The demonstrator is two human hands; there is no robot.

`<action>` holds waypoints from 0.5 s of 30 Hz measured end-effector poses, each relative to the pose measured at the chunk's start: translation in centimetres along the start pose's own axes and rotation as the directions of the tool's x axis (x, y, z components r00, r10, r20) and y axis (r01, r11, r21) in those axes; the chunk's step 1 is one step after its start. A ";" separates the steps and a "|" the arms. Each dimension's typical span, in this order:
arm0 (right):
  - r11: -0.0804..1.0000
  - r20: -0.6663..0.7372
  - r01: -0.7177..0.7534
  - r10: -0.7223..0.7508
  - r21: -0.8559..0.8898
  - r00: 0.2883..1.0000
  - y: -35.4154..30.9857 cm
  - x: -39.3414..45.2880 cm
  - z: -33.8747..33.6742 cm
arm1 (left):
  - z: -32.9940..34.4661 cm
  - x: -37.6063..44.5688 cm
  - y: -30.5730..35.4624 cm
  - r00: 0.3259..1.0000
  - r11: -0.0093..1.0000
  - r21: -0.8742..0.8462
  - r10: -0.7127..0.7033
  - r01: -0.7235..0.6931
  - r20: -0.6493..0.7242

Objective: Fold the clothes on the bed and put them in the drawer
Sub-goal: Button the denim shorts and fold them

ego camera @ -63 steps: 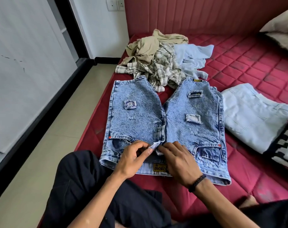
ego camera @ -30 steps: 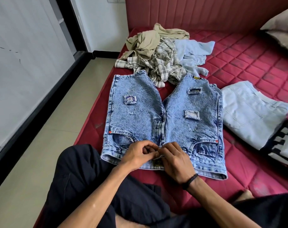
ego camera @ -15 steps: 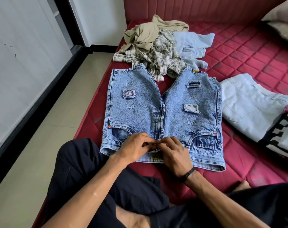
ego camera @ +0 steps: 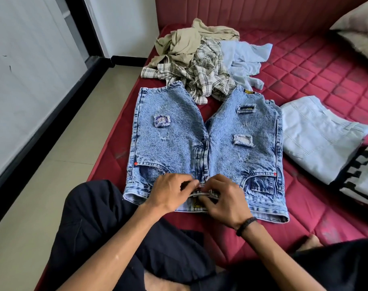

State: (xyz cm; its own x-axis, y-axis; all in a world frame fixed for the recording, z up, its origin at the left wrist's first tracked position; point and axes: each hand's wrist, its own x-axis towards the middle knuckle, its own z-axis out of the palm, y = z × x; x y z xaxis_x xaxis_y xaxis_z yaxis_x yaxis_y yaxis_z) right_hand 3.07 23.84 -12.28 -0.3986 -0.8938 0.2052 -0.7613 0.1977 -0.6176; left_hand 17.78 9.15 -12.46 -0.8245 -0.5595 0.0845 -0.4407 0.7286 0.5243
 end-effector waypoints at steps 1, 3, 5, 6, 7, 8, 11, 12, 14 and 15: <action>0.993 0.005 -0.091 0.091 0.073 0.996 0.0 -0.1 -0.3 | -0.5 0.2 -0.3 0.997 0.994 -0.101 -0.045 0.051 0.060; 0.955 0.051 -0.257 0.253 0.150 0.966 0.4 0.6 -1.0 | -1.2 1.9 -0.6 0.988 0.954 -0.268 -0.103 0.131 0.117; 0.916 0.041 -0.361 0.360 0.175 0.932 1.2 2.4 -1.6 | -1.3 5.3 -0.7 0.994 0.963 -0.247 -0.107 0.106 0.011; 0.914 0.013 -0.377 0.379 0.151 0.925 1.6 3.6 -1.6 | -1.3 7.4 -0.6 0.994 0.973 -0.211 -0.104 0.096 -0.030; 0.921 -0.014 -0.378 0.381 0.099 0.925 1.8 4.9 -1.5 | -1.3 9.2 -0.4 0.993 0.977 -0.189 -0.111 0.102 -0.033; 0.930 -0.037 -0.368 0.368 0.013 0.929 1.9 6.4 -1.4 | -1.0 11.1 -0.4 0.992 0.975 -0.183 -0.127 0.124 -0.002; 0.938 -0.039 -0.318 0.316 -0.136 0.948 1.6 9.5 -0.5 | 0.2 14.0 -0.9 0.954 0.933 -0.204 -0.281 0.296 0.100; 0.946 -0.030 -0.301 0.300 -0.123 0.954 1.7 10.2 -0.4 | 0.6 14.6 -1.4 0.931 0.901 -0.234 -0.350 0.365 0.103; 0.963 -0.016 -0.264 0.264 -0.056 0.964 2.4 11.0 -0.3 | 1.0 15.2 -2.3 0.887 0.849 -0.258 -0.446 0.461 0.115; 0.966 0.004 -0.257 0.257 -0.014 0.966 2.9 11.1 -0.4 | 1.1 15.5 -2.5 0.872 0.832 -0.261 -0.470 0.489 0.135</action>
State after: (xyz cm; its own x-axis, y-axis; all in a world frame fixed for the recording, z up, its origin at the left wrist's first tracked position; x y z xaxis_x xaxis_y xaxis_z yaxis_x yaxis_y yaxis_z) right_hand -3.75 14.63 -11.46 -0.5789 -0.8146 0.0371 -0.6404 0.4260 -0.6391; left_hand 5.73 -0.90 -13.42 -0.5602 -0.7769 -0.2873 -0.6772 0.2299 0.6990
